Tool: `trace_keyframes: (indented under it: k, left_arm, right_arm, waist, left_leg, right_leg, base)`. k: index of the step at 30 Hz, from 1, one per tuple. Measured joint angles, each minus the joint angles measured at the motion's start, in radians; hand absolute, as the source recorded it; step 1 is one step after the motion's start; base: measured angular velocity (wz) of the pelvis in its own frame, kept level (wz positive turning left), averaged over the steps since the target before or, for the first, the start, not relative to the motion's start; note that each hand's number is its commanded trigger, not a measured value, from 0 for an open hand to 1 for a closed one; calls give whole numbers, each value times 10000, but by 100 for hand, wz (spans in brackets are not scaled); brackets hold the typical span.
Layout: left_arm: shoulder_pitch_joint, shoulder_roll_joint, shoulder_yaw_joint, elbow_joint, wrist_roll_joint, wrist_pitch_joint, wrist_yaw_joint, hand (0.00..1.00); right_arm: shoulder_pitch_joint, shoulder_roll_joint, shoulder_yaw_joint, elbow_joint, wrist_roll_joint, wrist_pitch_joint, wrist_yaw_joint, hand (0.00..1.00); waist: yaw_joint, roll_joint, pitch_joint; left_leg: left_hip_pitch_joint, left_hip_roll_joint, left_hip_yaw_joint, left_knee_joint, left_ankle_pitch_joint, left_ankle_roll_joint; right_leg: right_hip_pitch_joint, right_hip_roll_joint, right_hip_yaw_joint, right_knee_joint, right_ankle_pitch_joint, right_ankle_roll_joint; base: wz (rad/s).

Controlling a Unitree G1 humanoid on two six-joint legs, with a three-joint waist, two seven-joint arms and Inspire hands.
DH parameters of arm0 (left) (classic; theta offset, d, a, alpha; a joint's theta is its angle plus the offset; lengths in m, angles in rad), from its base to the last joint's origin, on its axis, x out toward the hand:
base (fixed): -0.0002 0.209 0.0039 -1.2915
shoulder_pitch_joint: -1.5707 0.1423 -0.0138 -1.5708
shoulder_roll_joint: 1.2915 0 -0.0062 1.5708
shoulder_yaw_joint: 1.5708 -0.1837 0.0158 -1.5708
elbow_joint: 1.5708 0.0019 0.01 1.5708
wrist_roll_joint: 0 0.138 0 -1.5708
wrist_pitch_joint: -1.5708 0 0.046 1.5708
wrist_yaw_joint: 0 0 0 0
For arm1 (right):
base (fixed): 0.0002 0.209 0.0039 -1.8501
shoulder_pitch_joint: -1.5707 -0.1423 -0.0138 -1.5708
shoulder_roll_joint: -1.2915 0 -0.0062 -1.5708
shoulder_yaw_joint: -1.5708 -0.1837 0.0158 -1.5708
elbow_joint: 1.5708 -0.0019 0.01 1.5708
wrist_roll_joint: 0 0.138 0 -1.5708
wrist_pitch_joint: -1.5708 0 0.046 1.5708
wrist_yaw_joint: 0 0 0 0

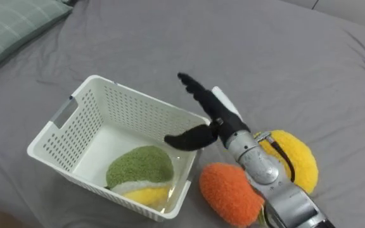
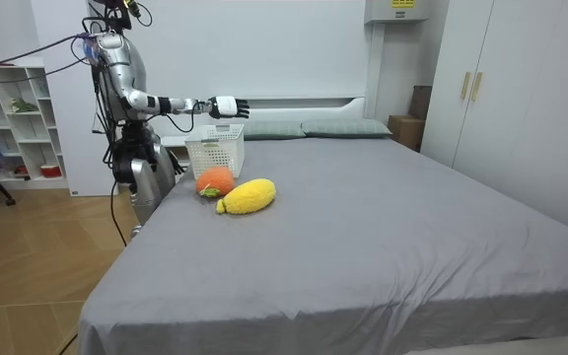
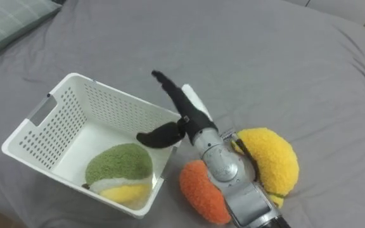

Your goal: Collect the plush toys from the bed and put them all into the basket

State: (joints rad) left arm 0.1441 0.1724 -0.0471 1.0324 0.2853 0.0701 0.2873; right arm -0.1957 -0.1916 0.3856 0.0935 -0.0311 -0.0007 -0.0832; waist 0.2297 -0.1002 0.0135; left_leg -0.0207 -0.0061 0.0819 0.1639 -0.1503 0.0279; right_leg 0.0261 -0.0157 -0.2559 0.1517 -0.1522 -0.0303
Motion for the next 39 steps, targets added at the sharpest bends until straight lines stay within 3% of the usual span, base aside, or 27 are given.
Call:
trace_keyframes:
  k: [6,13,19,26,31,39]
  left_arm:
    - [-80,-81,272,579,108,-35,-131,0]
    - [-30,-332,863,575,313,-55,-167,0]
    - [269,-315,929,586,297,-46,-159,0]
    - [339,-312,910,649,215,38,-155,0]
    - [494,-254,918,645,241,35,-142,0]
    - [624,-227,804,646,237,76,-176,0]
  right_arm:
    - [73,18,-948,-576,447,-65,-675,0]
    - [325,-55,-2100,-1205,829,-464,-1474,0]
    - [1108,-529,-2594,-1197,1014,-487,-1646,0]
    - [1295,-520,-2924,-276,1094,-392,-1671,0]
    - [1295,-527,-3176,984,1240,-322,-1936,0]
    - [1163,-542,-3311,1711,1234,-268,-2272,0]
  waist:
    - [-588,151,-19]
    - [-959,322,-161]
    - [-1297,346,-148]
    - [-1648,382,-100]
    - [-1670,285,-127]
    - [-1718,289,-97]
  left_leg:
    - [129,35,189,-57,-11,4]
    - [329,101,584,-200,-11,-1]
    - [513,116,683,-258,-42,-2]
    - [521,97,711,-247,-40,3]
    - [498,81,700,-256,-47,11]
    - [466,85,713,-283,-48,10]
  right_leg:
    - [32,17,171,7,12,8]
    - [-3,67,518,41,31,8]
    - [114,77,609,64,30,9]
    - [86,57,658,93,16,28]
    - [99,61,653,-9,18,25]
    - [61,69,690,-23,10,36]
  base:
    - [-10]
    - [-14]
    - [-6]
    - [-2]
    - [0]
    - [0]
